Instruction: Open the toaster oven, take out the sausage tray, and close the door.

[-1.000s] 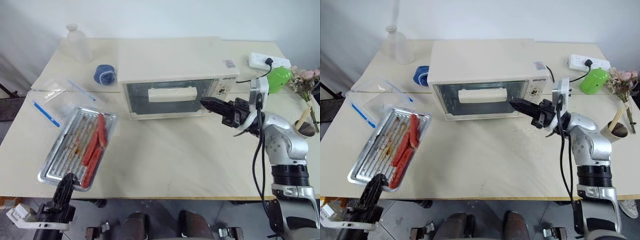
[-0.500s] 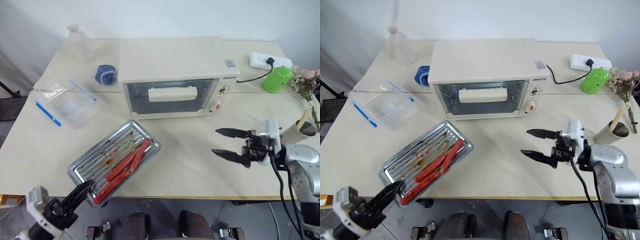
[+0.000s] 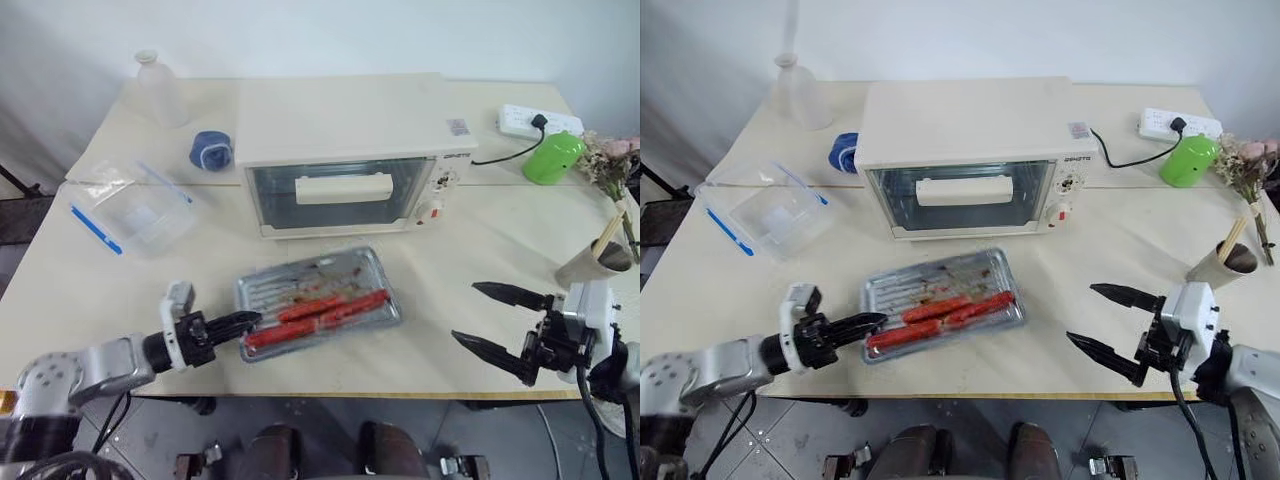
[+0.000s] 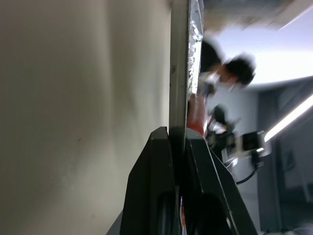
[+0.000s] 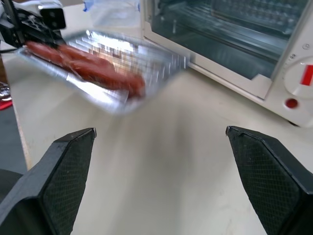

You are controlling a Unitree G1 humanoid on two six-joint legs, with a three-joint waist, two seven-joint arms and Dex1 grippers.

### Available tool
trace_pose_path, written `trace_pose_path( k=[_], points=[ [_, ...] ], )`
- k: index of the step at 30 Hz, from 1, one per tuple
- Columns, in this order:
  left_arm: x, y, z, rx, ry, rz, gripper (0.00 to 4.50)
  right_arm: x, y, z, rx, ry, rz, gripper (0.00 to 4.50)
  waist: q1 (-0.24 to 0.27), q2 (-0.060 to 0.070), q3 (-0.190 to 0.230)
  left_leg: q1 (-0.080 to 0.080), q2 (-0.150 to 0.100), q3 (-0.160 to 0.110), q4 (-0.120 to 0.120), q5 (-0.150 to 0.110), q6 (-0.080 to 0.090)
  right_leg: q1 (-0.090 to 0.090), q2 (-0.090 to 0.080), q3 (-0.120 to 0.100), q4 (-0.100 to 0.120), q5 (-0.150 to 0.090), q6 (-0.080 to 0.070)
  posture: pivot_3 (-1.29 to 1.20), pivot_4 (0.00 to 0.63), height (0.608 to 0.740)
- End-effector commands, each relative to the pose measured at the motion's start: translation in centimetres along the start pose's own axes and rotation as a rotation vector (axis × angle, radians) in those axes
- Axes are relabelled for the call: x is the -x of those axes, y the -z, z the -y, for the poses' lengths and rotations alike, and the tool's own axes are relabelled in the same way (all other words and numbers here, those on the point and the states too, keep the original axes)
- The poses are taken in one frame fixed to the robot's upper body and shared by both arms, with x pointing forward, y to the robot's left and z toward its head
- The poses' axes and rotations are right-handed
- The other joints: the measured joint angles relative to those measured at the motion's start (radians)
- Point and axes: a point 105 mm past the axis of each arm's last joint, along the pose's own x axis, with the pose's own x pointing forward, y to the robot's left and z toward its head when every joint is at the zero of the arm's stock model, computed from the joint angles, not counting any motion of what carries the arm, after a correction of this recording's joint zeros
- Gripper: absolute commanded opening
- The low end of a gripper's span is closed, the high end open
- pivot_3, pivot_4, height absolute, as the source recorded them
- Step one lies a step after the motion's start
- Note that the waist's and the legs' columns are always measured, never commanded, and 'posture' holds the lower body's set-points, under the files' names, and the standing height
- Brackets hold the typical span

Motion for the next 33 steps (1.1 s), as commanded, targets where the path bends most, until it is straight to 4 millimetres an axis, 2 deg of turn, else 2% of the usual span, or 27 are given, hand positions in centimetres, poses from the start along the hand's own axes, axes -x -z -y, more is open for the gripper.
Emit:
trace_pose_path(
  k=[1, 6, 12, 18, 24, 27, 30, 33],
  points=[
    [-2.6, -0.9, 0.3, -0.022, -0.013, -0.079, 0.00, 0.7, -1.4, -0.8, 0.043, 0.044, 0.031, 4.45, 0.008, 0.000, 0.000, 0.000, 0.000, 0.000, 0.000, 0.001, 0.000, 0.000, 0.000, 0.000, 0.000, 0.001, 0.001, 0.00, 0.150, 0.740],
    [-5.6, -2.1, 0.7, -0.081, -0.036, -0.146, 0.00, 2.0, -1.2, -2.5, 0.024, 0.072, 0.001, 4.45, 0.032, 0.000, 0.000, 0.000, -0.002, 0.001, 0.000, 0.004, 0.001, 0.001, 0.000, 0.000, -0.002, 0.004, 0.008, 0.00, 0.150, 0.740],
    [-7.3, -2.0, 0.3, -0.116, -0.057, -0.190, 0.00, 3.3, 0.4, -3.8, 0.004, 0.069, -0.080, 4.45, 0.046, 0.002, -0.001, 0.000, -0.003, 0.002, 0.000, 0.004, 0.002, 0.002, 0.000, 0.001, -0.006, 0.006, 0.012, 0.00, 0.150, 0.740],
    [-7.5, -2.1, 0.1, -0.184, -0.061, -0.185, 1.80, 3.7, 0.9, -3.7, 0.022, 0.051, -0.076, 4.50, 0.053, 0.003, -0.002, 0.000, -0.005, 0.004, 0.000, 0.003, 0.000, 0.003, -0.002, 0.003, -0.010, 0.008, 0.015, 0.00, 0.150, 0.740],
    [-4.2, -3.9, 1.0, -0.313, -0.051, -0.073, 3.62, 3.2, 0.3, -2.5, -0.056, -0.007, -0.030, 4.50, 0.031, 0.001, -0.001, -0.001, -0.003, 0.005, -0.002, 0.004, 0.002, 0.002, -0.001, 0.002, -0.011, 0.008, 0.015, 0.00, 0.150, 0.740],
    [-1.2, -4.2, 1.2, -0.498, -0.092, -0.034, 4.49, 2.6, -0.3, -2.0, -0.049, -0.059, -0.015, 4.50, 0.006, 0.000, 0.000, 0.000, -0.001, 0.006, -0.003, 0.005, 0.001, 0.001, 0.001, 0.002, -0.011, 0.007, 0.014, 0.00, 0.150, 0.740],
    [1.7, -4.3, 1.8, -0.700, -0.076, 0.000, 4.49, 2.0, -1.1, -1.6, -0.030, -0.097, 0.016, 4.50, -0.010, 0.001, -0.001, 0.003, 0.000, 0.009, -0.011, 0.006, -0.001, 0.000, 0.001, 0.004, -0.011, 0.006, 0.012, 0.00, 0.150, 0.740],
    [4.5, -4.5, 2.3, -0.864, -0.057, 0.056, 4.49, 1.4, -1.9, -1.5, -0.009, -0.138, 0.052, 4.50, -0.006, 0.001, 0.000, 0.001, 0.000, 0.010, -0.013, 0.006, -0.001, -0.005, 0.000, 0.003, -0.011, 0.006, 0.011, 0.00, 0.150, 0.740]
  ],
)
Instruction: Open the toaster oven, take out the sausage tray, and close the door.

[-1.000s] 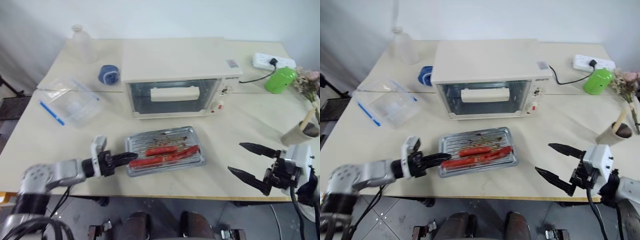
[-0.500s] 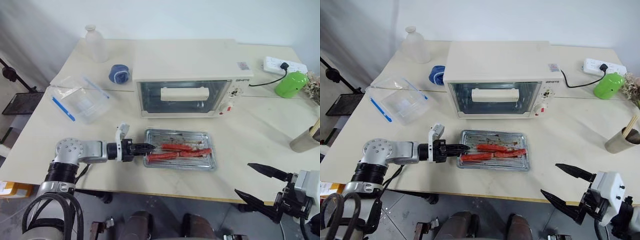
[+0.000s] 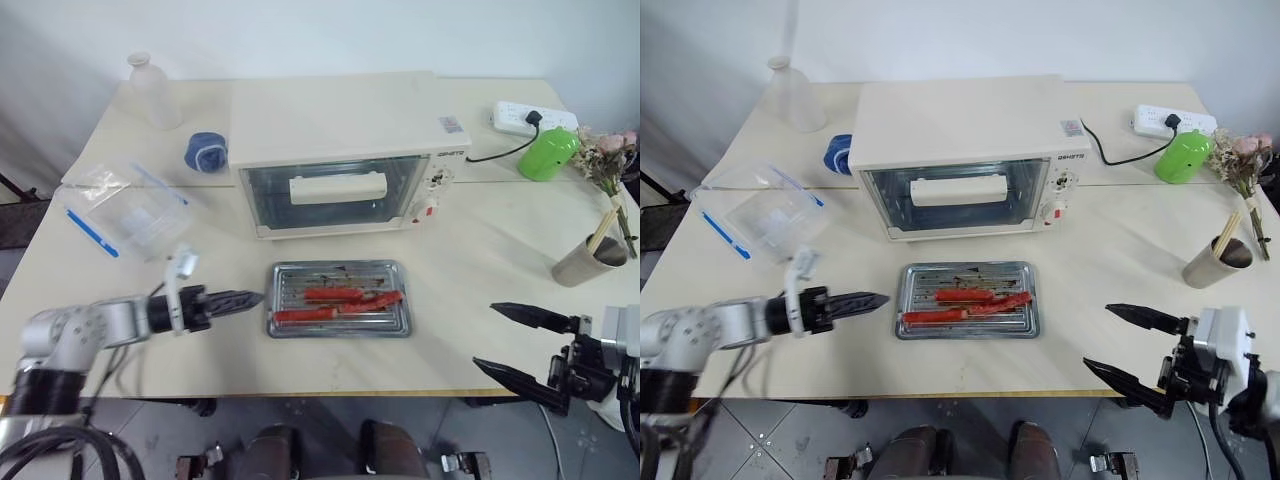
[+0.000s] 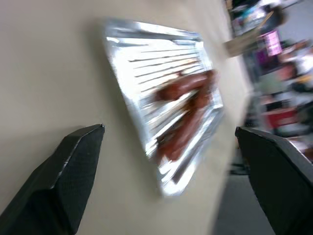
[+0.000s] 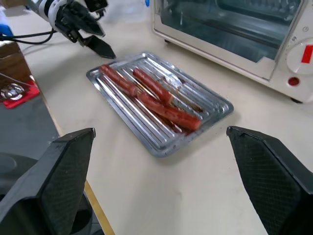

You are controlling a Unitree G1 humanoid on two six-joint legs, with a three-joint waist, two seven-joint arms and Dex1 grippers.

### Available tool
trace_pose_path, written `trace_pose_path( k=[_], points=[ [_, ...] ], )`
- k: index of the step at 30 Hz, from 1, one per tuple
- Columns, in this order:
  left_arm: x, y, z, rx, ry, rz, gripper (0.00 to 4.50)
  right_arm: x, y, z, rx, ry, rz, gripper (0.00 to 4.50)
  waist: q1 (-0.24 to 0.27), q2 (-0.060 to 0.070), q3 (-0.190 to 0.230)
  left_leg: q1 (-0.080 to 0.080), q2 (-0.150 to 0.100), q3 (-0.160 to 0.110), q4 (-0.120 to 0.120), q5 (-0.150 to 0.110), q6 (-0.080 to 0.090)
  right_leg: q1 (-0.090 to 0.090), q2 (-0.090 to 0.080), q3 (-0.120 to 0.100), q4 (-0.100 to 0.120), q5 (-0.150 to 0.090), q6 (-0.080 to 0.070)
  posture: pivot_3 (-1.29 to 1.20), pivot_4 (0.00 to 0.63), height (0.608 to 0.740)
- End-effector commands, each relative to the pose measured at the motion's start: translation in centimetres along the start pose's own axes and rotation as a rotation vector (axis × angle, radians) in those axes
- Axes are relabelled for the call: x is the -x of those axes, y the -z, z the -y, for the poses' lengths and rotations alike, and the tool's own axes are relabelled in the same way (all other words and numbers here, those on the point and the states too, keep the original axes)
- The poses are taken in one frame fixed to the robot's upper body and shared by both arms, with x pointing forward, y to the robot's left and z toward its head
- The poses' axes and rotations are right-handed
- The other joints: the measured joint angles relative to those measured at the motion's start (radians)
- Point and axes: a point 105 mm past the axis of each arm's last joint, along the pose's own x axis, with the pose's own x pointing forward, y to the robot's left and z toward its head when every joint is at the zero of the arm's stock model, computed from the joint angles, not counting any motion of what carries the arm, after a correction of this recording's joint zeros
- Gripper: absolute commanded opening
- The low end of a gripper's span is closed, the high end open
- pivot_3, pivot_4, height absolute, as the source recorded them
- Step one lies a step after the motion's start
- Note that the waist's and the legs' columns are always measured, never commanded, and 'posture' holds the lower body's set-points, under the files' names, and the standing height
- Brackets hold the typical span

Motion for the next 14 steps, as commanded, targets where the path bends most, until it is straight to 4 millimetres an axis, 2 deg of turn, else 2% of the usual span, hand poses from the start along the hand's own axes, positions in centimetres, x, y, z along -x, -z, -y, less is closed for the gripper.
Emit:
trace_pose_path(
  k=[1, 3, 4, 5, 9, 14],
  points=[
    [2.4, -1.5, 1.1, -0.229, 0.050, 0.086, 4.49, -0.5, -1.3, -0.1, 0.030, -0.055, 0.045, 4.50, 0.006, 0.000, 0.000, -0.001, 0.000, 0.000, 0.000, 0.000, 0.000, -0.002, 0.000, 0.000, 0.000, 0.000, 0.000, 0.00, 0.150, 0.740],
    [3.3, -1.9, 1.3, -0.419, 0.033, 0.142, 4.49, -0.9, -1.9, 0.1, 0.062, -0.066, 0.066, 4.50, 0.012, -0.001, 0.000, -0.002, 0.000, 0.000, 0.000, 0.000, 0.001, -0.002, -0.002, -0.001, 0.000, 0.000, 0.000, 0.00, 0.150, 0.740],
    [3.9, -2.2, 1.3, -0.586, -0.011, 0.190, 4.49, -1.2, -1.8, -0.3, 0.102, -0.117, 0.045, 4.50, 0.014, -0.001, 0.000, -0.003, -0.001, 0.000, 0.000, -0.001, 0.001, -0.002, -0.003, -0.001, 0.000, 0.000, 0.000, 0.00, 0.150, 0.740],
    [4.9, -2.2, 1.1, -0.675, -0.064, 0.196, 4.49, -1.7, -2.0, -0.7, 0.114, -0.143, 0.062, 4.50, 0.015, -0.001, 0.000, -0.003, -0.001, 0.001, 0.000, -0.001, 0.001, -0.002, -0.003, -0.002, -0.001, 0.000, 0.001, 0.00, 0.150, 0.740],
    [6.8, -1.1, 1.0, -0.875, -0.076, 0.068, 4.49, -2.6, -2.0, -1.5, 0.177, -0.228, 0.066, 4.50, 0.012, -0.003, 0.000, -0.004, -0.001, 0.002, 0.000, -0.002, 0.002, -0.004, -0.004, -0.003, -0.001, 0.001, 0.001, 0.00, 0.150, 0.740],
    [6.2, -1.3, 1.0, -0.984, -0.032, 0.056, 4.49, -2.4, -1.5, -0.9, 0.219, -0.229, 0.047, 4.50, 0.014, -0.003, 0.000, -0.004, -0.001, 0.003, 0.000, -0.001, 0.004, -0.004, -0.004, -0.004, 0.000, 0.001, 0.002, 0.00, 0.150, 0.740]
  ],
)
